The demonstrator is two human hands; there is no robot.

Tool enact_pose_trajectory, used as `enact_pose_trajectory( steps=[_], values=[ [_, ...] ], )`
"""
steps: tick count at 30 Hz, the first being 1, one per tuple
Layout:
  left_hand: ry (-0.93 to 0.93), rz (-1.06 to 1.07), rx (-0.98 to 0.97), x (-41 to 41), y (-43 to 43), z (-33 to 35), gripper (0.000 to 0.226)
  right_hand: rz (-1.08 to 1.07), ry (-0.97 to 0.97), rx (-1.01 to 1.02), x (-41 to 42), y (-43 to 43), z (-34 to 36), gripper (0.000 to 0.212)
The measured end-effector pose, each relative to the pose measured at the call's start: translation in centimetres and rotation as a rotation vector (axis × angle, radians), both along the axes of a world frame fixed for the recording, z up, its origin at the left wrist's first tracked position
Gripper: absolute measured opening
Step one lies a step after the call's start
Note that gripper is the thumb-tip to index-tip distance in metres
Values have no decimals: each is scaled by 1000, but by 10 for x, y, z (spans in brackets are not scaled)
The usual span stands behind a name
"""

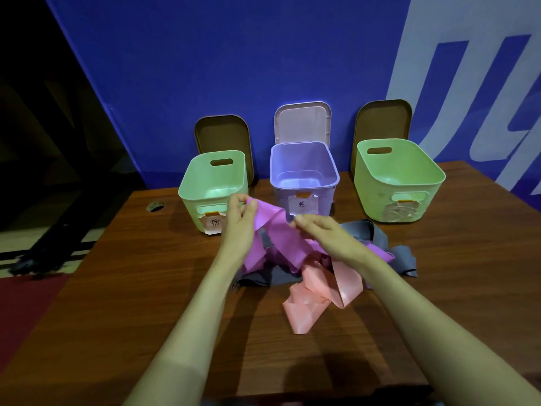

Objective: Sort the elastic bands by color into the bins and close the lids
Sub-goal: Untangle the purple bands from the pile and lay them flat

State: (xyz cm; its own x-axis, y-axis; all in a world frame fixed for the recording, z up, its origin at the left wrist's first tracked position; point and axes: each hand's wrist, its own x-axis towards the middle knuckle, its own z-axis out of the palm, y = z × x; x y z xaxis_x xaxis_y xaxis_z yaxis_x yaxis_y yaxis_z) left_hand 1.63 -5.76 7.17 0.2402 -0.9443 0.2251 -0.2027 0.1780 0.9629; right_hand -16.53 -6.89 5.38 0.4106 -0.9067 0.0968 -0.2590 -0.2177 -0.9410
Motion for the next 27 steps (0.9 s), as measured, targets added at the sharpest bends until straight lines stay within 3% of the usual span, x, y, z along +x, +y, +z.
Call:
enact_pose_trajectory(
  steps=[1, 3, 5, 8, 10, 13, 16, 20, 24, 27],
  values=[
    [-50, -6, -8, 6, 0, -2, 18, 43, 43, 42, -1, 2, 1, 27],
    [-179, -37, -7, 14, 4, -6, 12, 133, 378, -16, 0, 3, -4, 21],
    [-343, -17, 13, 19, 10, -10, 10, 5, 556, -217, 4, -2, -15, 7],
    [-430, -17, 81, 29, 21, -14, 16, -348, 249, -212, 9, -8, -10, 15],
    [-414, -144, 198, 36, 28, -15, 28, -373, 132, -115, 10, -12, 2, 14],
    [-544, -307, 297, 44, 31, -20, 37, -322, 204, -147, 12, -14, 18, 14],
    [-776, -228, 296, 52, 23, -29, 25, -303, 207, -213, 13, -17, 29, 20],
    [-645, -122, 390, 60, 19, -33, 16, -170, 357, -224, 3, -24, 36, 46],
    [-215, -283, 460, 67, 24, -32, 27, -65, 592, -256, -12, -32, 28, 55],
    [-93, -406, 504, 66, 34, -30, 47, -143, 599, -302, -17, -26, 18, 52]
  ],
)
